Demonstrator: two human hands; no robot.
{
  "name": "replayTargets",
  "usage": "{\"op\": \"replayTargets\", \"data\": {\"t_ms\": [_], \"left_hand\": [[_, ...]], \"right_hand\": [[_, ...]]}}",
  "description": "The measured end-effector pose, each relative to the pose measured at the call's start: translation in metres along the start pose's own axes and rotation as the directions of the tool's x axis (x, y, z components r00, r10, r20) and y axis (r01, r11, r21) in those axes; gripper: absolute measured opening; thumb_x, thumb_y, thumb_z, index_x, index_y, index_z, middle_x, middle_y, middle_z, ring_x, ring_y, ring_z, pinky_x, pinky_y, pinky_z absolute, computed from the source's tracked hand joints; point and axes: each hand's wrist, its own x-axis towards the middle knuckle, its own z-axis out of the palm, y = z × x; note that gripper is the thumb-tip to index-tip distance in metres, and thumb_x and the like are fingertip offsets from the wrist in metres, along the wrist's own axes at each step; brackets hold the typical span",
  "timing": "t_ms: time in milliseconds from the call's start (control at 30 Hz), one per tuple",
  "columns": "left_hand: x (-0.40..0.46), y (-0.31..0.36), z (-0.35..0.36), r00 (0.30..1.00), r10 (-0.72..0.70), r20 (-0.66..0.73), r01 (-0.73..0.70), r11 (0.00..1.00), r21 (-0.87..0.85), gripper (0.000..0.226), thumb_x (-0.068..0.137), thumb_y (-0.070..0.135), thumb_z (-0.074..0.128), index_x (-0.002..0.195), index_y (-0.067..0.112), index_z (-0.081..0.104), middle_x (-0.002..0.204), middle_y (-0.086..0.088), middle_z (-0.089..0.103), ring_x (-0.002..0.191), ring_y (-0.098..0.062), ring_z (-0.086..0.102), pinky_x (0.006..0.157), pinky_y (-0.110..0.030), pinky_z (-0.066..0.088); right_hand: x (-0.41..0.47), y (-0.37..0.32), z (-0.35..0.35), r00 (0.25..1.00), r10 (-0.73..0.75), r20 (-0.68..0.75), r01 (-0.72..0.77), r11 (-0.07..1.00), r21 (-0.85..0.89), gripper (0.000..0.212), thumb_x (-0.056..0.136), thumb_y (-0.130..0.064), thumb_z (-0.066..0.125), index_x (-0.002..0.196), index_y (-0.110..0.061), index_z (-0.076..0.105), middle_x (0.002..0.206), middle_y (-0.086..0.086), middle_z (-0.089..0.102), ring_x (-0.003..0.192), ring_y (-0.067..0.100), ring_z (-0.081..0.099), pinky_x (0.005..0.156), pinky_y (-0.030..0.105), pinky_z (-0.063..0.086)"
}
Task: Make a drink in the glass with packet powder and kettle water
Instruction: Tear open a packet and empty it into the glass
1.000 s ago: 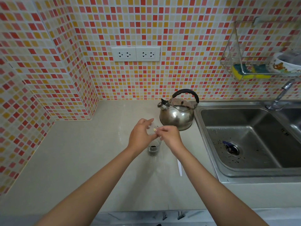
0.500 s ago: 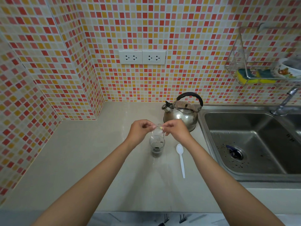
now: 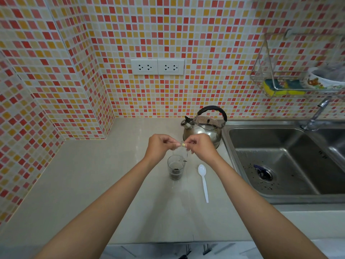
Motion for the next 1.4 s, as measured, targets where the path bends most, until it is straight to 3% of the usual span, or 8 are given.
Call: {"op": "replayTargets", "data": {"t_ms": [100, 233, 367, 533, 733, 1067, 1233, 1400], "left_hand": [[0.001, 0.001, -0.001, 1.000, -0.006, 0.009, 0.006, 1.000, -0.022, 0.010, 0.077, 0.008, 0.077, 0.084, 0.000, 0.076, 0.070, -0.006, 0.069, 0.064, -0.011, 0.062, 0.065, -0.014, 0.050], [0.004, 0.002, -0.002, 0.998, 0.028, 0.057, -0.033, 0.995, 0.092, 0.006, 0.076, 0.008, 0.079, 0.078, 0.004, 0.075, 0.069, -0.007, 0.069, 0.062, -0.011, 0.057, 0.066, -0.018, 0.048], [0.003, 0.002, -0.002, 0.997, 0.058, 0.046, -0.061, 0.996, 0.068, 0.008, 0.074, 0.009, 0.081, 0.078, 0.005, 0.076, 0.076, -0.014, 0.073, 0.069, -0.016, 0.063, 0.072, -0.023, 0.052], [-0.002, -0.005, -0.006, 0.982, -0.132, 0.137, 0.140, 0.989, -0.047, 0.024, 0.072, 0.012, 0.083, 0.091, 0.005, 0.072, 0.078, -0.004, 0.068, 0.070, -0.010, 0.062, 0.066, -0.013, 0.050], [-0.011, -0.013, -0.020, 0.945, -0.310, 0.107, 0.325, 0.929, -0.179, 0.011, 0.081, 0.016, 0.074, 0.083, 0.008, 0.067, 0.077, -0.003, 0.070, 0.068, -0.011, 0.067, 0.068, -0.024, 0.044], [-0.031, -0.066, -0.087, 0.898, -0.433, -0.084, 0.418, 0.896, -0.151, 0.019, 0.081, -0.004, 0.064, 0.073, 0.011, 0.071, 0.058, 0.001, 0.066, 0.048, -0.006, 0.059, 0.055, -0.015, 0.048], [-0.036, -0.108, -0.086, 0.856, -0.494, -0.151, 0.481, 0.869, -0.118, 0.027, 0.071, -0.015, 0.069, 0.064, 0.012, 0.067, 0.052, 0.002, 0.063, 0.057, -0.018, 0.058, 0.055, -0.021, 0.052], [-0.031, -0.134, -0.070, 0.830, -0.517, -0.211, 0.529, 0.849, 0.004, 0.030, 0.066, -0.008, 0.071, 0.063, 0.021, 0.065, 0.066, -0.001, 0.067, 0.070, -0.022, 0.065, 0.074, -0.031, 0.056]], "right_hand": [[-0.001, -0.002, 0.000, 1.000, -0.012, -0.025, 0.012, 1.000, -0.016, 0.011, 0.086, -0.015, 0.066, 0.089, -0.007, 0.073, 0.064, -0.002, 0.063, 0.052, 0.007, 0.052, 0.053, 0.017, 0.043], [-0.002, -0.006, 0.000, 0.994, -0.097, 0.051, 0.101, 0.990, -0.099, 0.014, 0.086, -0.015, 0.066, 0.095, -0.008, 0.075, 0.083, 0.004, 0.068, 0.075, 0.017, 0.062, 0.070, 0.031, 0.050], [0.000, -0.011, 0.002, 0.992, -0.115, 0.047, 0.122, 0.972, -0.202, 0.015, 0.088, -0.011, 0.062, 0.092, -0.005, 0.075, 0.075, 0.001, 0.062, 0.067, 0.014, 0.055, 0.062, 0.027, 0.044], [0.001, -0.008, 0.004, 0.997, 0.022, -0.071, -0.020, 0.999, 0.027, 0.011, 0.086, -0.007, 0.065, 0.091, 0.000, 0.072, 0.059, -0.003, 0.060, 0.047, 0.002, 0.053, 0.055, 0.019, 0.044], [-0.004, -0.012, 0.009, 0.972, 0.222, -0.074, -0.192, 0.939, 0.286, 0.007, 0.083, -0.004, 0.066, 0.085, 0.000, 0.071, 0.047, -0.006, 0.062, 0.034, -0.001, 0.054, 0.046, 0.005, 0.042], [-0.016, -0.036, 0.119, 0.927, 0.372, 0.054, -0.367, 0.865, 0.343, 0.022, 0.079, 0.002, 0.061, 0.062, -0.012, 0.064, 0.053, 0.004, 0.061, 0.030, 0.004, 0.051, 0.038, 0.014, 0.040], [-0.014, -0.010, 0.175, 0.879, 0.475, 0.044, -0.468, 0.839, 0.279, 0.026, 0.072, 0.002, 0.057, 0.087, -0.011, 0.073, 0.087, 0.014, 0.074, 0.074, 0.032, 0.070, 0.074, 0.041, 0.059], [-0.014, 0.001, 0.183, 0.883, 0.468, 0.025, -0.468, 0.883, 0.016, 0.041, 0.083, 0.001, 0.046, 0.118, -0.008, 0.065, 0.118, 0.010, 0.069, 0.105, 0.025, 0.066, 0.086, 0.028, 0.050]]}}
